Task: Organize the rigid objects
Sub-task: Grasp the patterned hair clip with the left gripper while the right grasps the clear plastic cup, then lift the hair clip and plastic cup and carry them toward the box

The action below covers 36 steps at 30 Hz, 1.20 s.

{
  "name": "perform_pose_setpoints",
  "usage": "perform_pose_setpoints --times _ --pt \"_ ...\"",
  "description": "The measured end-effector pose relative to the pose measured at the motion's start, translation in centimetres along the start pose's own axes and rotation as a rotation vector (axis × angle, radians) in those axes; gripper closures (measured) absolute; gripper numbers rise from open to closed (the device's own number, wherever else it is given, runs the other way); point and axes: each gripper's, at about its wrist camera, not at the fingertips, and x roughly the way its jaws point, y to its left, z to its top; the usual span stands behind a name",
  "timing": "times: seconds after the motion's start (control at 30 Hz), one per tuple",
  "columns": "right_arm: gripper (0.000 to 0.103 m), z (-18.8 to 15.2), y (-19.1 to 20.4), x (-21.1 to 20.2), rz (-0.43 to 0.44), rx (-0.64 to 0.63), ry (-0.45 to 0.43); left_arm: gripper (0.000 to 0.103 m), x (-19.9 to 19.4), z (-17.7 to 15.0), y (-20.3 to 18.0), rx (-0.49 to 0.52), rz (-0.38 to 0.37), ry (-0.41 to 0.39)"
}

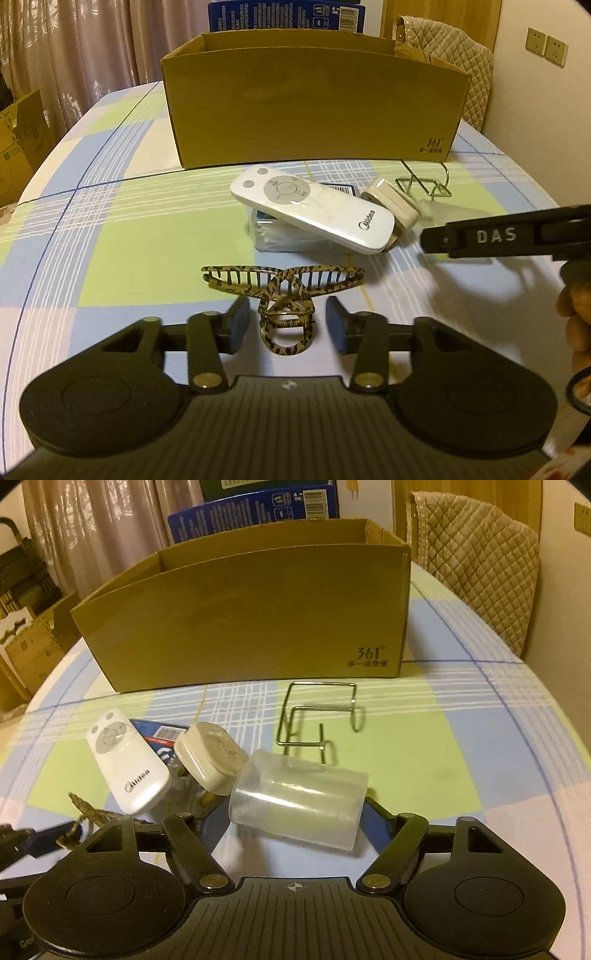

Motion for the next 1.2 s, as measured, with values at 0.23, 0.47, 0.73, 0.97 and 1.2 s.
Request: perform_pose_setpoints --times 0.23,0.47,0.73,0.97,1.2 --pt "0.031 -0.8 -1.1 -1.2 -0.005 0.021 -0.003 0.064 0.4 0.0 0.1 0.007 0.018 -0.017" --pt "0.031 -1.5 -1.6 -2.0 0.009 0.044 0.002 0.077 0.4 -0.1 0.1 0.000 0.009 -0.017" --pt "0.031 -2.1 -1.7 -3.8 0.026 0.037 -0.012 0.077 -1.4 -0.1 -0.2 -0.016 -0.004 -0.020" --pt "0.031 -2.2 -1.6 -6.0 0.032 0.037 -0.039 0.078 -3.4 0.0 -0.1 -0.019 -0.010 -0.039" --pt "0.031 -1.7 -1.3 -8.0 0.033 0.031 -0.075 0.078 -5.3 0.5 0.0 -0.018 -0.010 -0.061"
